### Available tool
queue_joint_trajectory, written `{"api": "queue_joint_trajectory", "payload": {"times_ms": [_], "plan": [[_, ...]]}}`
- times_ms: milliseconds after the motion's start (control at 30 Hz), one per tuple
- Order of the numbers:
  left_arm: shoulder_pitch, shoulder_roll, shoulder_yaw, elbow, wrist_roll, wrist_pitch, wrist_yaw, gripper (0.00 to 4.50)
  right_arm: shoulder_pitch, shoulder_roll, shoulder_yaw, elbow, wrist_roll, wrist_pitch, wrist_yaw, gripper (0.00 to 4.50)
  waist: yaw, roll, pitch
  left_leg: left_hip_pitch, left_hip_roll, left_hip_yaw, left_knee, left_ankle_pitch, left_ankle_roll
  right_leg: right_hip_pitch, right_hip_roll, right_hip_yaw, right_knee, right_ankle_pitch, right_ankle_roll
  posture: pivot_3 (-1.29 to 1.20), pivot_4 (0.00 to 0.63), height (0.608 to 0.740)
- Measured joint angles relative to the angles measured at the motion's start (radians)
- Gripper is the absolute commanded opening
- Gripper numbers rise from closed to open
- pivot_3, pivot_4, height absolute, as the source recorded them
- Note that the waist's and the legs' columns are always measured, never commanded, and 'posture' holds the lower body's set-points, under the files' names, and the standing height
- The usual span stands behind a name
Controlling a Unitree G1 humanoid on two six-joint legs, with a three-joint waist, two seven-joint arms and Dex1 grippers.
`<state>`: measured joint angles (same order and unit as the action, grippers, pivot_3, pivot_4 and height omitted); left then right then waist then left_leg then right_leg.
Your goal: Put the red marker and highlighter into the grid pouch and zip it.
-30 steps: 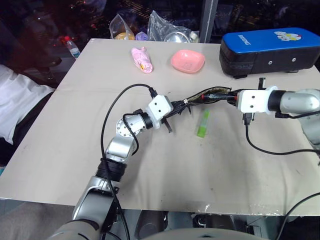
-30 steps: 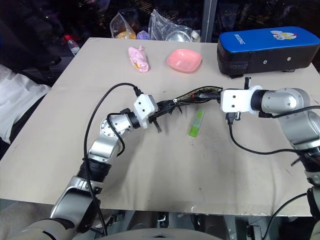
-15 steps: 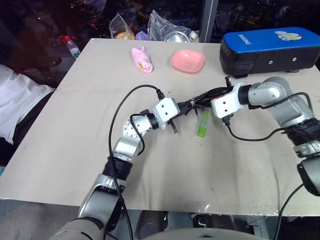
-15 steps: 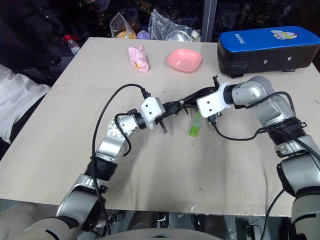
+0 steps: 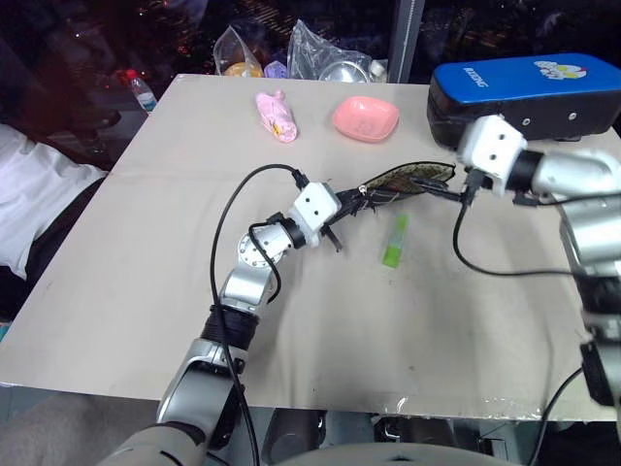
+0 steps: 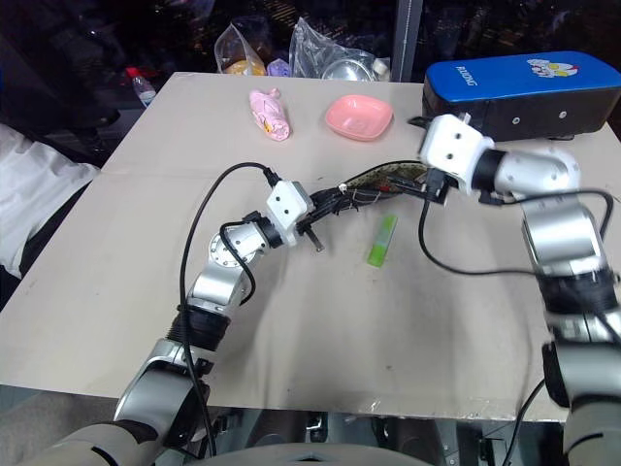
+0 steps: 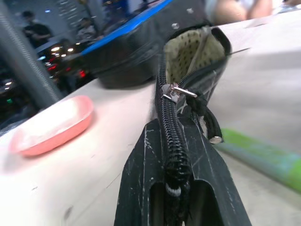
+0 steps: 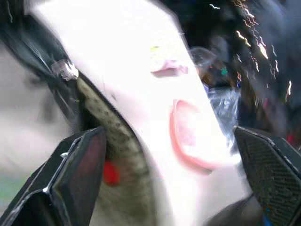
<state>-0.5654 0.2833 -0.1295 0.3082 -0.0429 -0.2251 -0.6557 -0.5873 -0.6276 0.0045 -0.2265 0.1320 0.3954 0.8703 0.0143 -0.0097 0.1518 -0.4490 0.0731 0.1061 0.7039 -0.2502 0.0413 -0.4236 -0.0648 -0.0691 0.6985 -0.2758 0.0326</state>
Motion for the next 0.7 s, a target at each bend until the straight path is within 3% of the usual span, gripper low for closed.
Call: {"api": "queue_joint_trajectory", "payload": {"times_ms": [167,267,433,700], "plan": [[-0.013,0.032,0.024,0.015,0.000,0.001,0.005,0.00,0.221,0.130,-0.061,-0.250,0.094,0.304,-0.188,4.43,-0.002,0.000,0.000,0.000,0.000,-0.002,0.000,0.000,0.000,0.000,0.001,0.000,0.001,0.000,0.000,0.00,0.150,0.688],[-0.012,0.067,0.050,0.015,-0.002,0.006,0.000,0.00,0.315,0.204,-0.031,-0.308,0.091,0.413,-0.305,4.43,-0.002,0.000,0.000,0.001,-0.001,-0.003,0.000,0.000,0.000,0.000,0.001,0.001,0.000,0.000,0.000,0.00,0.150,0.688],[-0.012,0.078,0.053,0.014,-0.012,0.024,-0.011,0.00,0.353,0.331,0.102,-0.296,0.017,0.459,-0.479,4.43,-0.002,0.000,0.000,0.000,-0.001,-0.002,0.000,0.000,0.000,0.000,0.001,0.001,0.000,0.000,0.000,0.00,0.150,0.688],[-0.012,0.098,0.049,-0.010,-0.012,0.049,-0.027,0.00,0.402,0.574,0.145,-0.202,-0.040,0.486,-0.715,4.43,-0.003,-0.001,-0.001,0.000,-0.001,-0.003,0.000,0.000,0.000,0.000,0.002,0.001,0.000,0.000,0.000,0.00,0.150,0.688]]}}
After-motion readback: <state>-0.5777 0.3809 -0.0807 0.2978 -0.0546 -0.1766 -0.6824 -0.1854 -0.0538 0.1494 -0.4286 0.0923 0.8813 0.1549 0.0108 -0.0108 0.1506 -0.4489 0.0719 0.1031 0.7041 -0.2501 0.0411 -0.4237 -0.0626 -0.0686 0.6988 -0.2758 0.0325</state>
